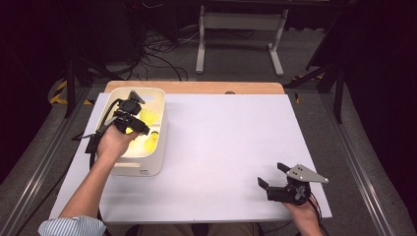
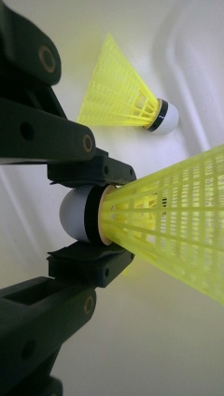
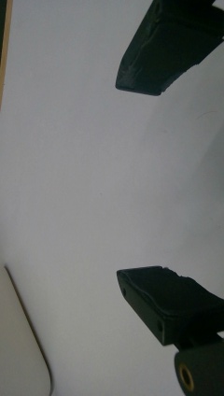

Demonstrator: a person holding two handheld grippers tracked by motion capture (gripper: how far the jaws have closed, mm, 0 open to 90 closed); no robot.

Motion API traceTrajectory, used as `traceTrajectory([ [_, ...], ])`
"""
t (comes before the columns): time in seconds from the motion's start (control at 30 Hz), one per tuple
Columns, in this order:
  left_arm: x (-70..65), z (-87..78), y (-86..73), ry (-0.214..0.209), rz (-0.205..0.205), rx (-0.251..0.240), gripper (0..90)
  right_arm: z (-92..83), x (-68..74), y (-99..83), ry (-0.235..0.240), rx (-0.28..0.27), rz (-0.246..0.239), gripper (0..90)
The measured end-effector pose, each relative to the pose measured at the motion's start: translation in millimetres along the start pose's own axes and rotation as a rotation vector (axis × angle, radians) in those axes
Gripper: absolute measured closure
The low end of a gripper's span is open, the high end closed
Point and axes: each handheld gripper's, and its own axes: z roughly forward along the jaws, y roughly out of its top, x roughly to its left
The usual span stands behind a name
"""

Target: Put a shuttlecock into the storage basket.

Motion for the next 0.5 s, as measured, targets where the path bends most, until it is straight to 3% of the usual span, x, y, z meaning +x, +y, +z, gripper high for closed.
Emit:
traceTrajectory([
  [0.17,-1.6,-6.1,-2.0,-0.003,-0.005,-0.03,45.7,0.0,-0.2,0.1,-0.003,0.0,0.002,8.5],
  [0.5,-2.6,-23.0,-11.8,0.005,0.004,-0.074,37.0,0.2,0.3,0.1,0.0,0.0,0.001,8.5],
])
